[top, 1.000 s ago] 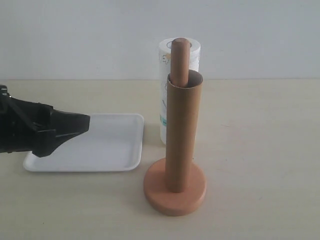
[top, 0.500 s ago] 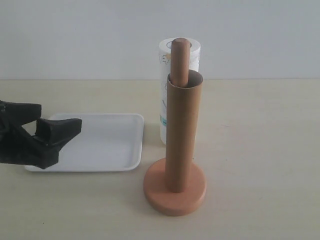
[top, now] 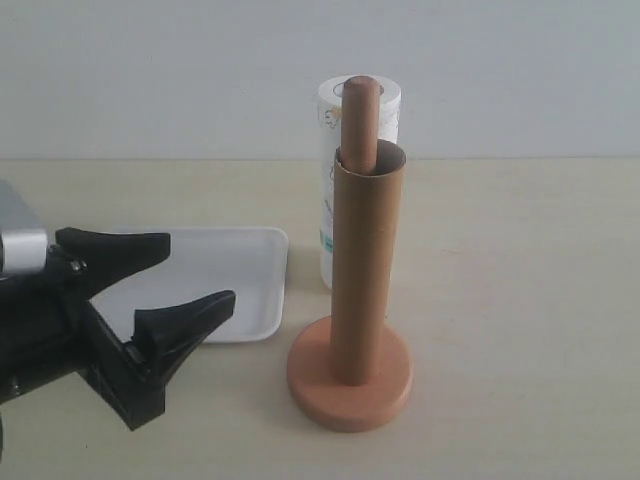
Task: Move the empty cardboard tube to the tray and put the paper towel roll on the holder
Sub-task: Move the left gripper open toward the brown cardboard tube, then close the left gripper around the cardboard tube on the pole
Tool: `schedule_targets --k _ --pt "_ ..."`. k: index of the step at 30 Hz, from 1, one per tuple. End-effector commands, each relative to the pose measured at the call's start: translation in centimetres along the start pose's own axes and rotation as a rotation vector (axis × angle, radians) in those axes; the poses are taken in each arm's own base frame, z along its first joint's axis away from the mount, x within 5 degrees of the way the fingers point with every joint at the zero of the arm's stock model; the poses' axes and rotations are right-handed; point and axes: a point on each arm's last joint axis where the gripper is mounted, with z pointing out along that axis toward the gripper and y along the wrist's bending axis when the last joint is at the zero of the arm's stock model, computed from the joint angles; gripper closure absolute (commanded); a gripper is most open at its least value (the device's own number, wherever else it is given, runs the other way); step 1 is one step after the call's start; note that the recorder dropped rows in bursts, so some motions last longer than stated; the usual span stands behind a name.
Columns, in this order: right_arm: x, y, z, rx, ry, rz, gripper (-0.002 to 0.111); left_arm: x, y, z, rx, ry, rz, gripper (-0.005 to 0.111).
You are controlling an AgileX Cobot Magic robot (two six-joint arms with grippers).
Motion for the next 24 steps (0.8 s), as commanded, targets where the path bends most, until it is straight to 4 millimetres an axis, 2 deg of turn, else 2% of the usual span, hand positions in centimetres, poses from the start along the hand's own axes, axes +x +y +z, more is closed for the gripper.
schedule_targets --k 1,10,21,24 --pt "-0.1 0.0 0.0 0.005 -0.012 -0.005 0.108 0.4 -0.6 1.2 0.086 -0.040 0.042 0.031" --pt "-0.1 0.0 0.0 0.005 -0.012 -0.005 0.108 0.0 -0.1 3.5 0.109 -0.068 0.048 0.031" --pt "-0.1 0.0 0.0 0.004 -0.018 -0.006 0.108 0.4 -0.4 4.6 0.167 -0.171 0.032 0.031" --pt "-0.1 0.0 0.0 0.004 -0.018 -0.006 0.108 0.3 -0.8 5.2 0.231 -0.166 0.019 0.031"
